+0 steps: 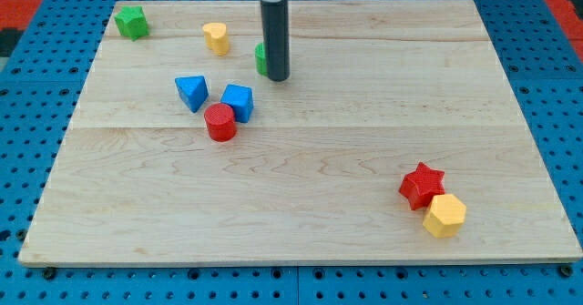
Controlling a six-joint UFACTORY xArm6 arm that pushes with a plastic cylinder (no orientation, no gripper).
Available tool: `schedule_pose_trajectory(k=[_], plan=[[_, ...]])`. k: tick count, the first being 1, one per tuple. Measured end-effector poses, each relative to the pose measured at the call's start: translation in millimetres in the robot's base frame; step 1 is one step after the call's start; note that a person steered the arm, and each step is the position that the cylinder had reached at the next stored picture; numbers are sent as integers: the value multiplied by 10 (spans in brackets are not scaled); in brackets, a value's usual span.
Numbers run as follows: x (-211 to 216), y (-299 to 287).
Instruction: Place the green circle in between the yellow heart and green star
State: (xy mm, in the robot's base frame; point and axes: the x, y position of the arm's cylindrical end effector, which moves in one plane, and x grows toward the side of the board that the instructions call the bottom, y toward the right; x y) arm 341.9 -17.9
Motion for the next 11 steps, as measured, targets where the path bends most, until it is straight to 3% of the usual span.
schedule_pose_trajectory(k=[1,2,4,5,6,7,8,10,11], plan=[[-613,-701],[-989,-1000],[-1150,-296],[-1300,-255],[-1395,-746],[-1397,-1432],[-1356,-1627],[-754,-1604],[-704,-1303]])
